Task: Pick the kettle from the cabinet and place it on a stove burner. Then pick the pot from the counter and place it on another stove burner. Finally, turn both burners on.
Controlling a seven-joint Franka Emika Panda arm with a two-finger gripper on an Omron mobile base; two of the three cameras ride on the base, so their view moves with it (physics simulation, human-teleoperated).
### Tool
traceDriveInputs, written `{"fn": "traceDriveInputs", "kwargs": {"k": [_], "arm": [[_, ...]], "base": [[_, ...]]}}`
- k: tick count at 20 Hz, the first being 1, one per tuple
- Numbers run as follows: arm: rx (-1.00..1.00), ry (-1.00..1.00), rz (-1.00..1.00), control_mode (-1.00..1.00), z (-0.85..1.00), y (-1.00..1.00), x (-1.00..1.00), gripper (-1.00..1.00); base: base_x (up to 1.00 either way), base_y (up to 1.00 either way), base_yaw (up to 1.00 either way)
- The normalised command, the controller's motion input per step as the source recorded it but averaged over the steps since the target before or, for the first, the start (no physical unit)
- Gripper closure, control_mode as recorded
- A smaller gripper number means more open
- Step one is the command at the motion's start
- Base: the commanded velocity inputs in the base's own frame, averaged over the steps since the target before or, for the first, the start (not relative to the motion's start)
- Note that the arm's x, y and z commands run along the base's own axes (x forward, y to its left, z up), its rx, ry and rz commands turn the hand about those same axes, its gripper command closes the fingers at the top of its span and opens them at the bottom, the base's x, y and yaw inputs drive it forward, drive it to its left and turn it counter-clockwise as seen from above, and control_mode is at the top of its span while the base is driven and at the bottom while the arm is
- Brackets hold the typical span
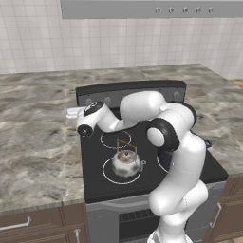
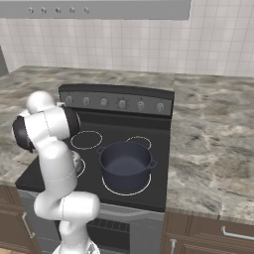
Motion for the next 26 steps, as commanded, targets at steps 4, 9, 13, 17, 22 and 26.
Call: {"fn": "traceDriveInputs", "kwargs": {"k": [4,9,13,17,22,26], "arm": [[0.01,0.0,0.0,-1.0,0.0,0.0,0.16,-1.0],[0.0,0.0,0.0,-1.0,-0.05,0.0,0.14,-1.0],[0.0,0.0,0.0,-1.0,-0.08,-0.03,0.08,-1.0],[0.0,0.0,0.0,-1.0,-0.1,-0.07,0.05,-1.0],[0.0,0.0,0.0,-1.0,-0.02,-0.06,0.07,-1.0],[0.0,0.0,0.0,-1.0,0.0,0.0,0.22,-1.0]], "base": [[0.0,0.0,0.0],[0.0,0.0,0.0],[0.0,0.0,0.0],[0.0,0.0,0.0],[0.0,0.0,0.0],[0.0,0.0,0.0]]}}
